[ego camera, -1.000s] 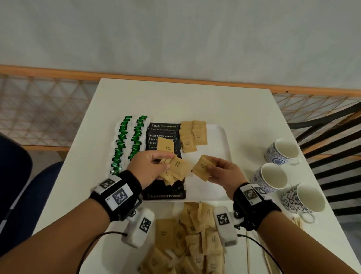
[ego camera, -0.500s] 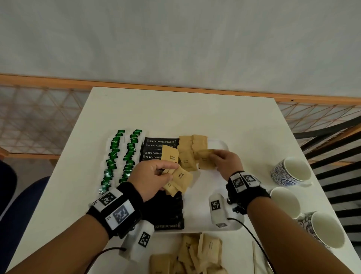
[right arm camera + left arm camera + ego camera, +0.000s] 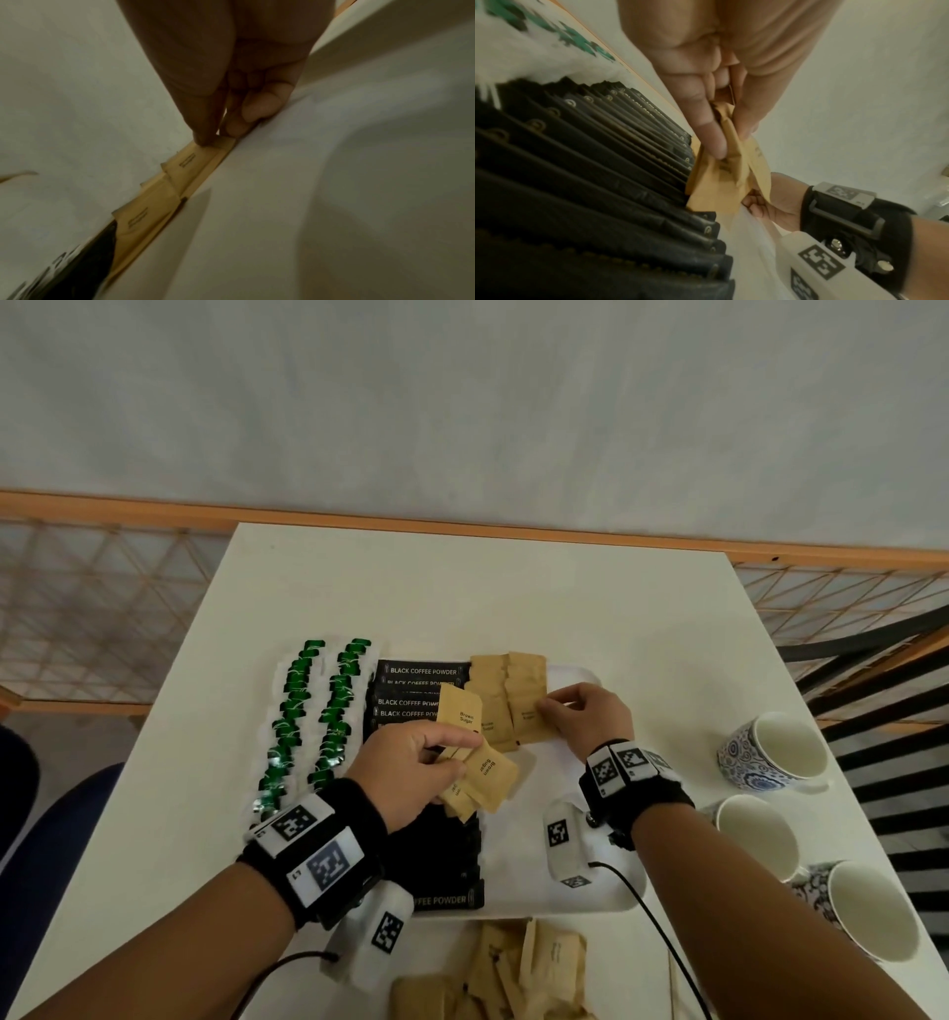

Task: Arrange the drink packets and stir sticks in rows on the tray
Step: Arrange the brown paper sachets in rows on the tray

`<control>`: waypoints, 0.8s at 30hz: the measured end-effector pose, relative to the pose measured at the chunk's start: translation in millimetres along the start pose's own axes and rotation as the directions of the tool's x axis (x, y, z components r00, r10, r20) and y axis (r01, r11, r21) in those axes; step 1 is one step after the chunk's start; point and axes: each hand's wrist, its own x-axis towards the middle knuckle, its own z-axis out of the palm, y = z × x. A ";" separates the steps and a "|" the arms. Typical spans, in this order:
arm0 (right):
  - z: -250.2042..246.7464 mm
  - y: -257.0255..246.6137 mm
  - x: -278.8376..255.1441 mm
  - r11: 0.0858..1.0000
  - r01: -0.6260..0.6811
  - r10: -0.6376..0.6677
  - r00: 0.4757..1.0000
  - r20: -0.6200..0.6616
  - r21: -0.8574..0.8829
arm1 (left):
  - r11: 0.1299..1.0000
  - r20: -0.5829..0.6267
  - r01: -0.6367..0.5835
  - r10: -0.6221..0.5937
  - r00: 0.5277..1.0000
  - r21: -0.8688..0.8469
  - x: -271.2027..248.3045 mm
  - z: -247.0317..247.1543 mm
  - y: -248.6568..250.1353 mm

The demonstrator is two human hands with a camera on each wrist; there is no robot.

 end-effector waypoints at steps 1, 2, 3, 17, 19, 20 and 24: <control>-0.3 -0.5 -0.2 1.000 -0.001 0.001 1.000 0.001 0.010 | 1.000 0.001 0.001 -0.001 1.000 0.000 0.0 0.4 -0.5; -0.3 -0.3 -0.3 1.000 -0.005 0.005 1.000 0.001 0.026 | 1.000 0.002 0.001 -0.001 1.000 0.000 0.1 0.7 -0.9; -0.3 0.3 -0.4 0.999 -0.011 0.011 1.000 -0.003 0.043 | 1.000 0.004 -0.001 0.001 1.000 -0.001 0.0 0.8 -1.1; 4.1 -43.8 -49.4 0.891 0.084 -0.311 0.830 0.463 0.446 | 0.993 0.060 -0.057 0.051 0.997 0.106 -9.3 7.7 5.2; -0.7 -47.6 -50.8 0.883 0.042 -0.296 0.823 0.485 0.467 | 0.995 0.040 -0.048 0.045 0.998 0.087 -12.6 4.8 6.4; -3.4 -48.4 -51.3 0.880 0.019 -0.288 0.816 0.501 0.475 | 0.996 0.022 -0.045 0.044 0.999 0.078 -13.4 3.0 6.8; -11.1 -46.7 -54.3 0.909 0.007 -0.255 0.801 0.542 0.417 | 0.999 -0.042 -0.023 0.025 0.999 0.047 -14.2 -2.6 5.7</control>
